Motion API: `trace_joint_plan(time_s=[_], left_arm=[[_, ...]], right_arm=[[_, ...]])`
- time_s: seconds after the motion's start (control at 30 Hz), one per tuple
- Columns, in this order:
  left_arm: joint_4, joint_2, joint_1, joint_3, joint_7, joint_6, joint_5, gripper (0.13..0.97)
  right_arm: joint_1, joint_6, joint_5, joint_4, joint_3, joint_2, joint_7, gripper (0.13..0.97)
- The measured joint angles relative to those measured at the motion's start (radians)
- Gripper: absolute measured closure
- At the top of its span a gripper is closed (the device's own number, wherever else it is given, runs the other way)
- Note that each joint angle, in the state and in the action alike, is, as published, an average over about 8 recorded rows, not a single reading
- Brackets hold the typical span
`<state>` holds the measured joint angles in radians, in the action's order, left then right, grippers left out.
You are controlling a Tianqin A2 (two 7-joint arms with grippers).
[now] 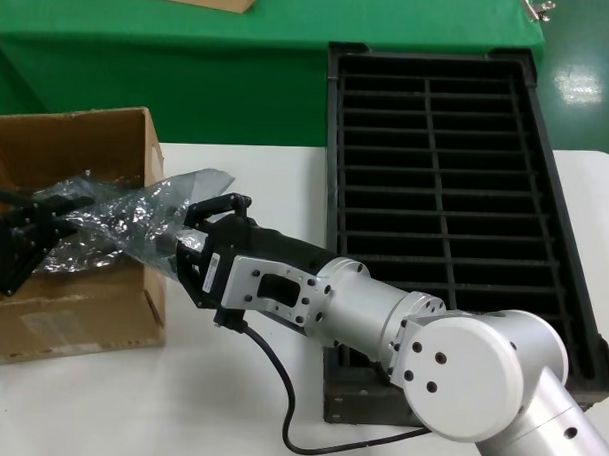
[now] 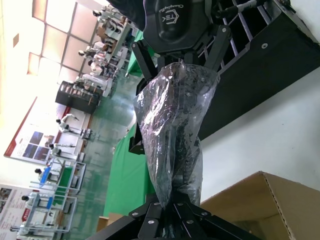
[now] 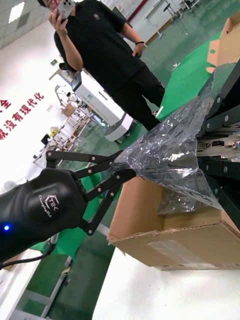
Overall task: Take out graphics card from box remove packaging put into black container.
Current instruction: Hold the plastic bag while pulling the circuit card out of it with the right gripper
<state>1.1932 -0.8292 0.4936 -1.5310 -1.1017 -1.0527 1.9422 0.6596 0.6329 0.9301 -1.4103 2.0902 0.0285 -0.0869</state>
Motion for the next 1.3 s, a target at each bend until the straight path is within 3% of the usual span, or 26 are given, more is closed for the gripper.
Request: trace_joint_plan(time_s=[1.3], left_arm=[[-0.03, 0.001, 0.026, -0.019, 0.009, 0.004, -0.018, 0.955]], right_arm=[[0.012, -0.019, -0.001, 0.03, -0.013, -0.006, 0.013, 0.902]])
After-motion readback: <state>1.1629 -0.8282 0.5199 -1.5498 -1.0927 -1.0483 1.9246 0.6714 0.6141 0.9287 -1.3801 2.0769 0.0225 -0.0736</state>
